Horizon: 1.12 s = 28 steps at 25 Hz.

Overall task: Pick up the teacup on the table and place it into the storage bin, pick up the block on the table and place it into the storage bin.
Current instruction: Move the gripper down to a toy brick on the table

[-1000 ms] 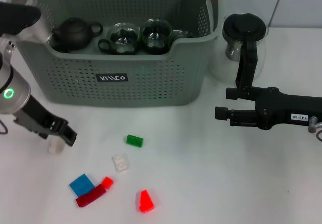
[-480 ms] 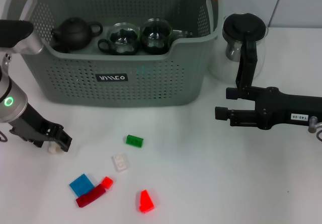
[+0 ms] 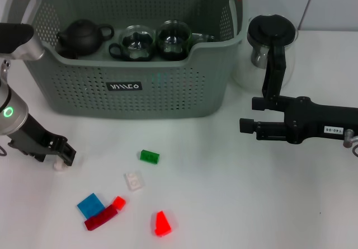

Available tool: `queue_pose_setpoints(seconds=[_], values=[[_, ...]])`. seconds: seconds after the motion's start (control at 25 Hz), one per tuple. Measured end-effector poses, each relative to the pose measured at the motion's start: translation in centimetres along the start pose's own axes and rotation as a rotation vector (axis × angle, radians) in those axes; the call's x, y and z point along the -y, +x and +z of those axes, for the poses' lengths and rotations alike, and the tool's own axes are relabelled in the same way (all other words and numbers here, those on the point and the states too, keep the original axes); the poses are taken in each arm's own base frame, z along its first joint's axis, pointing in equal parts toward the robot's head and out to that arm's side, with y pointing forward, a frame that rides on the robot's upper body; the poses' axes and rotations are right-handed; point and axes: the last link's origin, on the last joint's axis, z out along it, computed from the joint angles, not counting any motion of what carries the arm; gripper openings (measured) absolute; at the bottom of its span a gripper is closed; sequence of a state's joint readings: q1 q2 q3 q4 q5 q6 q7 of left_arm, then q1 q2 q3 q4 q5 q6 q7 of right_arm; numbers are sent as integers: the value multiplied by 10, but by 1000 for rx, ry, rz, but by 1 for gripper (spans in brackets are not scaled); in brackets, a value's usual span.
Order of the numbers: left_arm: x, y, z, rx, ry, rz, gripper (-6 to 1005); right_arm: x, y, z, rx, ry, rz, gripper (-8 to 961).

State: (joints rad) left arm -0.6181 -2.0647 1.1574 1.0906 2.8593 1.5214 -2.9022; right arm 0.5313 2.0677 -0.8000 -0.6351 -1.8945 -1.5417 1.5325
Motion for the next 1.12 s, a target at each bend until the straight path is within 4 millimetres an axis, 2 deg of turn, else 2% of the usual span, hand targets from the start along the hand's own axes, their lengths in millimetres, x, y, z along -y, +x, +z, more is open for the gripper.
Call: queue_pose_setpoints(seconds=[0.2, 0.4, 0.64, 1.12], values=[[1, 0, 0, -1, 6, 11, 620, 0, 0, 0, 0, 0, -1, 885], [-1, 2, -1, 1, 6, 20, 422, 0, 0, 0, -1, 1, 1, 885], [-4, 1, 4, 23, 1, 25, 255, 0, 1, -1, -2, 2, 2, 884], [-7, 3, 5, 27, -2, 44, 263, 0, 2, -2, -3, 4, 5, 885]])
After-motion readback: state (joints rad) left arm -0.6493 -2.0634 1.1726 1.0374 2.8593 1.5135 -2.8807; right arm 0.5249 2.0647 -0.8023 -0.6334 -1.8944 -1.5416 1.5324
